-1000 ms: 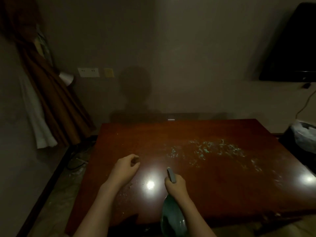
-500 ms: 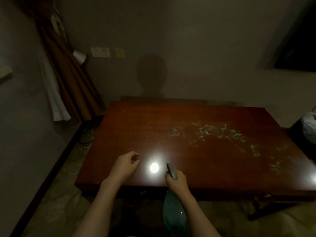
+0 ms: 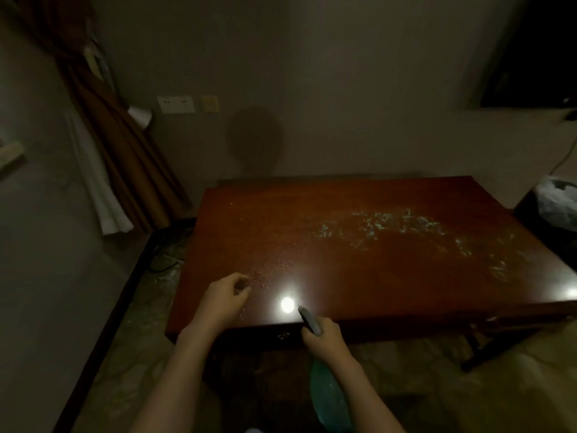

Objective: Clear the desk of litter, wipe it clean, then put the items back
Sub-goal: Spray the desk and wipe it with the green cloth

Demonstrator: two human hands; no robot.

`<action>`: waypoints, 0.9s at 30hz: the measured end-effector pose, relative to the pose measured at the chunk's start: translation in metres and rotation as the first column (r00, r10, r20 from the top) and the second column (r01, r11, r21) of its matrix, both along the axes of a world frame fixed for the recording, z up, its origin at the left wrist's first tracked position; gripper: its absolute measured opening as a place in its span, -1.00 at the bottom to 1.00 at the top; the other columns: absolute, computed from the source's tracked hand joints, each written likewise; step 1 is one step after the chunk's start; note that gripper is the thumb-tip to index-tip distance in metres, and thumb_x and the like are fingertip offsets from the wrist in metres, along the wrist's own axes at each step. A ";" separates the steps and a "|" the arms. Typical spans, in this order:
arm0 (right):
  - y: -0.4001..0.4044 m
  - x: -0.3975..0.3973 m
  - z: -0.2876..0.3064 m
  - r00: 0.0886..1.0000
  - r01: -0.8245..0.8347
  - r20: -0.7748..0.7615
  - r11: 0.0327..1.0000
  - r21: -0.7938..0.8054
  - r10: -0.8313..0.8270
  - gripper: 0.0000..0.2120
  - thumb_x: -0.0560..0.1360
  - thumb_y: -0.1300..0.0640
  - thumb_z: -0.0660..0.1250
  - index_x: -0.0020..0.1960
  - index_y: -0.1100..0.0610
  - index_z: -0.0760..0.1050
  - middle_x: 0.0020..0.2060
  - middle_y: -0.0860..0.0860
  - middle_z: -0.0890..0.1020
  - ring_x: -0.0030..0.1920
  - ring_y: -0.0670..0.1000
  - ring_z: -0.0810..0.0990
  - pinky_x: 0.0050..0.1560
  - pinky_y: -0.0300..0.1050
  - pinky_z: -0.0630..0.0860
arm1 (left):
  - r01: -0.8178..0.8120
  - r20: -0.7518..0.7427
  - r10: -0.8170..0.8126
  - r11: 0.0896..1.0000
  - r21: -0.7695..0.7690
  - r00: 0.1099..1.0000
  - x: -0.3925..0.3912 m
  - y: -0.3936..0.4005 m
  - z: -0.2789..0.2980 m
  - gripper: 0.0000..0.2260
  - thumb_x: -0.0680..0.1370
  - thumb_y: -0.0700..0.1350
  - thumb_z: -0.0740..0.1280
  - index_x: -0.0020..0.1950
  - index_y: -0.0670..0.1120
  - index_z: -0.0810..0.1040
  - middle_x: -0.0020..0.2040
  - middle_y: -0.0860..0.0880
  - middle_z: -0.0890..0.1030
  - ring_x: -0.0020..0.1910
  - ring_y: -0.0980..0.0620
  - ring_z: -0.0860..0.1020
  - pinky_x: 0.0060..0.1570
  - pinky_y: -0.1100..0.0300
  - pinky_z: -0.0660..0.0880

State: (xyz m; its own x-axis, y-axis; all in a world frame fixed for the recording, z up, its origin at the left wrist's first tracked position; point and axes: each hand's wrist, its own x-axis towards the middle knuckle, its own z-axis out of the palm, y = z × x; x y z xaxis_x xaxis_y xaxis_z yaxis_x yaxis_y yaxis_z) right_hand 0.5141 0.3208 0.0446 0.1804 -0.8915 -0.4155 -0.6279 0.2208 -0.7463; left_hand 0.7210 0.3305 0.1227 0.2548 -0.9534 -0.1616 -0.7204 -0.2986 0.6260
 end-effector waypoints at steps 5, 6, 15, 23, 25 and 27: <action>0.037 0.000 -0.002 0.992 0.117 -0.039 0.993 0.001 -0.117 -0.72 0.54 0.13 0.23 -0.33 0.09 0.31 -0.38 -0.02 0.43 -0.41 -0.08 0.38 -0.49 -0.33 0.26 | 0.069 -0.019 -0.069 0.997 0.031 0.997 0.012 0.023 -0.011 -0.71 0.59 -0.08 0.28 0.31 -0.04 0.49 0.19 0.01 0.56 0.02 0.16 0.46 0.00 0.28 0.37; 0.045 -0.003 -0.004 0.990 0.128 -0.054 0.992 0.009 -0.127 -0.73 0.53 0.12 0.23 -0.33 0.08 0.32 -0.36 -0.01 0.45 -0.39 -0.05 0.42 -0.43 -0.27 0.30 | 0.079 -0.023 -0.078 0.996 0.036 0.997 0.012 0.027 -0.013 -0.71 0.59 -0.08 0.28 0.31 -0.05 0.49 0.19 0.00 0.56 0.03 0.15 0.47 0.01 0.27 0.38; 0.074 -0.023 -0.006 0.961 0.277 -0.011 0.961 -0.011 -0.277 -0.82 0.55 0.20 0.22 -0.24 0.12 0.36 -0.29 0.02 0.46 -0.33 -0.06 0.42 -0.31 -0.23 0.37 | 0.165 -0.079 -0.164 0.986 0.008 0.983 -0.005 0.037 -0.018 -0.73 0.59 -0.10 0.27 0.30 -0.05 0.50 0.12 0.01 0.56 -0.04 0.14 0.47 -0.07 0.28 0.36; 0.057 -0.031 0.008 0.968 0.234 -0.071 0.966 -0.107 -0.242 -0.80 0.57 0.21 0.19 -0.24 0.13 0.33 -0.34 -0.04 0.41 -0.28 -0.03 0.42 -0.29 -0.18 0.28 | 0.186 -0.119 -0.186 0.982 -0.011 0.975 -0.024 0.021 -0.017 -0.73 0.59 -0.12 0.28 0.29 -0.07 0.50 0.04 0.06 0.53 -0.07 0.15 0.48 -0.08 0.27 0.36; 0.048 -0.036 0.007 0.969 0.236 -0.054 0.967 -0.100 -0.242 -0.79 0.56 0.23 0.18 -0.25 0.14 0.32 -0.34 -0.03 0.40 -0.31 -0.06 0.40 -0.40 -0.27 0.26 | 0.182 -0.111 -0.181 0.983 -0.003 0.977 -0.029 0.017 -0.019 -0.72 0.59 -0.13 0.28 0.29 -0.06 0.50 0.00 0.07 0.52 -0.11 0.18 0.47 -0.15 0.31 0.37; 0.039 -0.040 0.006 0.966 0.257 -0.011 0.962 -0.097 -0.259 -0.80 0.56 0.23 0.19 -0.24 0.17 0.35 -0.34 -0.01 0.42 -0.35 -0.08 0.38 -0.42 -0.34 0.26 | 0.176 -0.100 -0.174 0.984 0.011 0.980 -0.033 0.012 -0.020 -0.72 0.58 -0.11 0.29 0.29 -0.06 0.50 0.03 0.05 0.54 -0.12 0.21 0.47 -0.19 0.33 0.38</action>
